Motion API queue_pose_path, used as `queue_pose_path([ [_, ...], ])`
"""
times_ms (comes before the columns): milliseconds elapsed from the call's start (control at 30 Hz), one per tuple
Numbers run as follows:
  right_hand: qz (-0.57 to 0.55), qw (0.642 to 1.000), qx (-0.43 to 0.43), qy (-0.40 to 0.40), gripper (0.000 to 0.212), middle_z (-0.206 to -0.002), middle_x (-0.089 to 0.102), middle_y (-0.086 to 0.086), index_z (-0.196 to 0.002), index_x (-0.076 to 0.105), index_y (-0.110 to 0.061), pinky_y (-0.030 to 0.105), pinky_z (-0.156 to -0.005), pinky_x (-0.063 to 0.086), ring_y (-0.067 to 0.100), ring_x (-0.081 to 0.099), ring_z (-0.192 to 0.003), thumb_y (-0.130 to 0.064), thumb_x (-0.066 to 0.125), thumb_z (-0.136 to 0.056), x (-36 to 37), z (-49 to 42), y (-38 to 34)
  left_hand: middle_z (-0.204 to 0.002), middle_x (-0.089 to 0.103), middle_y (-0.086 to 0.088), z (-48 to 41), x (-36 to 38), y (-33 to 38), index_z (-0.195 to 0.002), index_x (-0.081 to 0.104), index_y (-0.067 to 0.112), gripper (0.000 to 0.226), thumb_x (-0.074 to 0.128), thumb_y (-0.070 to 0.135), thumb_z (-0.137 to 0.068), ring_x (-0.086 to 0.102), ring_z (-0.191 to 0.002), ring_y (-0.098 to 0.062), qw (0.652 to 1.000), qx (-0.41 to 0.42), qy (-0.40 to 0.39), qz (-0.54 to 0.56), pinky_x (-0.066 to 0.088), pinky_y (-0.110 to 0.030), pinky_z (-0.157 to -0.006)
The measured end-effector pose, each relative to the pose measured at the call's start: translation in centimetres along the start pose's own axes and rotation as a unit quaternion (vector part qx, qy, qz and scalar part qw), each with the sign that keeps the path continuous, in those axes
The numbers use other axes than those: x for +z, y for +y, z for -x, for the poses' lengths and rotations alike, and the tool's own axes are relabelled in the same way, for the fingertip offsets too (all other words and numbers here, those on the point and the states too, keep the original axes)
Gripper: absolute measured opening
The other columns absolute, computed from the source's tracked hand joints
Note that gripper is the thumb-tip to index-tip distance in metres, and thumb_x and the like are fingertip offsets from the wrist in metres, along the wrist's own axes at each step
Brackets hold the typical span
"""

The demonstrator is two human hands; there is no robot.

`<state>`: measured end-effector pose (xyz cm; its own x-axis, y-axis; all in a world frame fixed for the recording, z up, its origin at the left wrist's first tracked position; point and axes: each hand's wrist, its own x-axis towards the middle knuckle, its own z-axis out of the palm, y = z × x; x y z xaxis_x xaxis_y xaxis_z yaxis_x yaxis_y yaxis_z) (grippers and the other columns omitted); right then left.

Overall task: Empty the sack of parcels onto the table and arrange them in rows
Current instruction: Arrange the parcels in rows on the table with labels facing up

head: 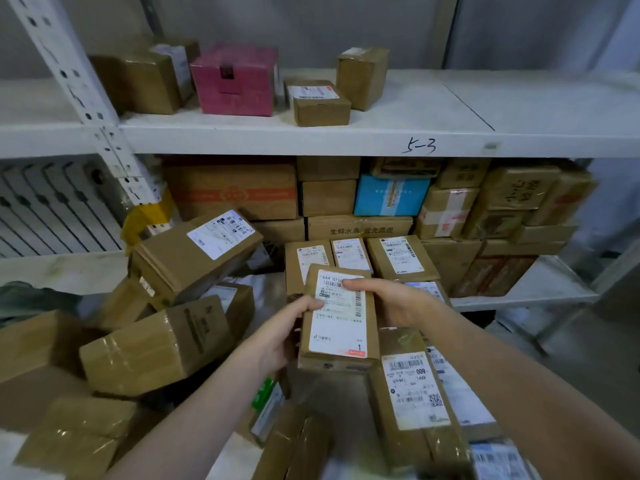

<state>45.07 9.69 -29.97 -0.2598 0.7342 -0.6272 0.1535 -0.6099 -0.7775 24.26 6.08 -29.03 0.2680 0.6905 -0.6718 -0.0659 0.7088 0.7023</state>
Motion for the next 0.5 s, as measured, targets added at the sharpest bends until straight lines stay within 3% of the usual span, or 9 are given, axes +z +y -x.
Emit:
queue_pose_path([
  [100,-0.001,1.0,-0.012,0.018,0.065,-0.108,0.073,0.007,-0.12,0.06,-0.015,0.043,-0.095,0.049,0.025,0.066,-0.105,-0.039,0.081,-0.063,0.7,1.1,0.7,-0.101,0.074,-0.011,1.4,-0.6,-1.2,-0.11,0.066,0.01,0.029,0.068,0.025,-0.085,0.067,-0.102,-0.029,1.0,0.012,-0.004,-0.016,0.05,-0.043,-0.097],
  [200,0.039,0.994,-0.031,0.102,0.073,-0.105,0.073,0.001,-0.125,0.052,-0.023,0.044,-0.095,0.05,0.02,0.065,-0.104,-0.04,0.085,-0.063,2.0,1.3,1.4,-0.103,0.071,0.0,1.7,-0.9,-3.0,-0.11,0.064,0.009,0.023,0.061,0.023,-0.093,0.066,-0.098,-0.02,0.975,0.081,0.061,-0.197,0.051,-0.036,-0.094],
  [300,0.136,0.98,-0.049,0.137,0.07,-0.113,0.066,-0.002,-0.125,0.045,-0.027,0.038,-0.089,0.05,0.017,0.061,-0.105,-0.041,0.083,-0.067,3.9,2.0,1.8,-0.095,0.068,0.007,3.3,-1.4,-4.4,-0.088,0.062,0.023,0.007,0.056,0.02,-0.091,0.063,-0.085,-0.011,0.884,0.17,0.136,-0.413,0.051,-0.026,-0.072],
  [367,0.241,0.954,-0.062,0.17,0.085,-0.125,0.056,0.001,-0.132,0.044,-0.026,0.039,-0.095,0.048,0.02,0.056,-0.113,-0.05,0.083,-0.06,5.5,2.0,2.5,-0.078,0.062,0.006,4.8,-1.9,-5.8,-0.076,0.059,0.023,0.013,0.055,0.021,-0.088,0.059,-0.074,-0.011,0.816,0.172,0.151,-0.53,0.045,-0.023,-0.059],
  [400,0.273,0.94,-0.067,0.192,0.09,-0.131,0.05,0.003,-0.133,0.044,-0.026,0.041,-0.1,0.045,0.023,0.051,-0.118,-0.054,0.083,-0.057,6.3,1.8,3.1,-0.076,0.06,0.004,5.2,-2.3,-6.8,-0.077,0.059,0.02,0.011,0.055,0.024,-0.086,0.059,-0.074,-0.014,0.782,0.145,0.137,-0.591,0.045,-0.024,-0.059],
  [433,0.279,0.934,-0.071,0.212,0.09,-0.133,0.045,0.005,-0.133,0.043,-0.026,0.043,-0.103,0.043,0.025,0.048,-0.121,-0.053,0.083,-0.057,7.0,1.8,3.7,-0.08,0.061,0.003,5.6,-2.5,-8.0,-0.084,0.062,0.018,0.014,0.057,0.031,-0.083,0.06,-0.078,-0.015,0.75,0.108,0.112,-0.643,0.048,-0.025,-0.063],
  [500,0.251,0.934,-0.08,0.24,0.082,-0.133,0.047,0.007,-0.128,0.044,-0.025,0.045,-0.104,0.043,0.027,0.048,-0.122,-0.049,0.083,-0.061,7.6,1.3,4.6,-0.11,0.062,-0.003,5.3,-3.1,-10.9,-0.125,0.054,0.011,0.064,0.06,0.049,-0.075,0.061,-0.102,-0.021,0.704,0.022,0.072,-0.707,0.054,-0.032,-0.082],
])
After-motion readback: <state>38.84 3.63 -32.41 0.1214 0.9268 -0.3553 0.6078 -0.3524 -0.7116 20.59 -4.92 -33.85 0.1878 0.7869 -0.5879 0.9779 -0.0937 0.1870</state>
